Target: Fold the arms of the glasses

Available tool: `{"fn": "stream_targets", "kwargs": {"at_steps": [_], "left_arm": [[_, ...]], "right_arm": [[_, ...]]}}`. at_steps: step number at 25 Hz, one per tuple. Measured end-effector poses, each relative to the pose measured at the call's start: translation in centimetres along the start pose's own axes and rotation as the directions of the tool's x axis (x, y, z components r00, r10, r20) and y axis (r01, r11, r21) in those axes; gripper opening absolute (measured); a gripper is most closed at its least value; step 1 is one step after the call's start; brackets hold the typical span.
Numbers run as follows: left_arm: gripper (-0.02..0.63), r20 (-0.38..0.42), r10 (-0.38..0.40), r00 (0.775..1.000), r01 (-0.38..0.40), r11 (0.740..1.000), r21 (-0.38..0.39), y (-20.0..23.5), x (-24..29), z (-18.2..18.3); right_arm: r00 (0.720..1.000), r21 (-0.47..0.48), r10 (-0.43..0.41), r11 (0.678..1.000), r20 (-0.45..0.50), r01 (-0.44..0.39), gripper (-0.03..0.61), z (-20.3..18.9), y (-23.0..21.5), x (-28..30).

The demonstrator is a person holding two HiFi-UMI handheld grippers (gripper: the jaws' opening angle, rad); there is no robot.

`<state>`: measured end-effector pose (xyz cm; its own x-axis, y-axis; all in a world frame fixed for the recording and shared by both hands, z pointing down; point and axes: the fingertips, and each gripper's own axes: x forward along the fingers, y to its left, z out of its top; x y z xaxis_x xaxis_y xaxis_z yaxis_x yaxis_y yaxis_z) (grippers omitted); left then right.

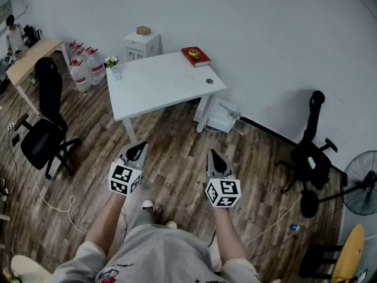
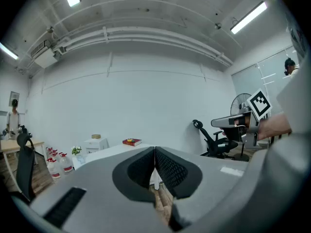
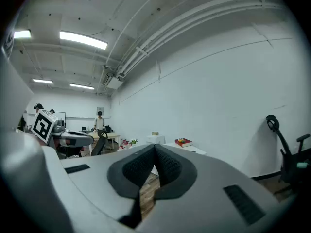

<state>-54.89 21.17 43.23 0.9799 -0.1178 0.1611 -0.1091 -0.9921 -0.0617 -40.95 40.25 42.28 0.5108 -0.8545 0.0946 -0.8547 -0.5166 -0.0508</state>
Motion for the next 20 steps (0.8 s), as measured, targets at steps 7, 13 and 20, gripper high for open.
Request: {"fn": "stream_targets", "kwargs": {"at_steps": [7, 13, 20], "left_arm": [[0.016, 0.027, -0.034, 0.999, 0.034, 0.999, 0.013, -1.6, 0.1, 0.1], [0.264, 0.056, -0.046, 0.997, 0.048, 0.999, -0.026, -2.6, -0.3, -0.3], [0.301, 0.019, -0.063, 0.998, 0.064, 0.997, -0.053, -4.2, -0.1, -1.2]], "right_arm": [[0.998, 0.024, 0.059, 0.998, 0.024, -0.059, -0.008, -0.5, 0.5, -0.3], [0.998, 0.046, 0.057, 0.997, 0.015, -0.058, 0.164, -1.7, 0.3, -0.9], [0.998, 0.043, 0.065, 0.997, -0.025, -0.064, 0.308, -3.1, -0.4, -1.5]]}}
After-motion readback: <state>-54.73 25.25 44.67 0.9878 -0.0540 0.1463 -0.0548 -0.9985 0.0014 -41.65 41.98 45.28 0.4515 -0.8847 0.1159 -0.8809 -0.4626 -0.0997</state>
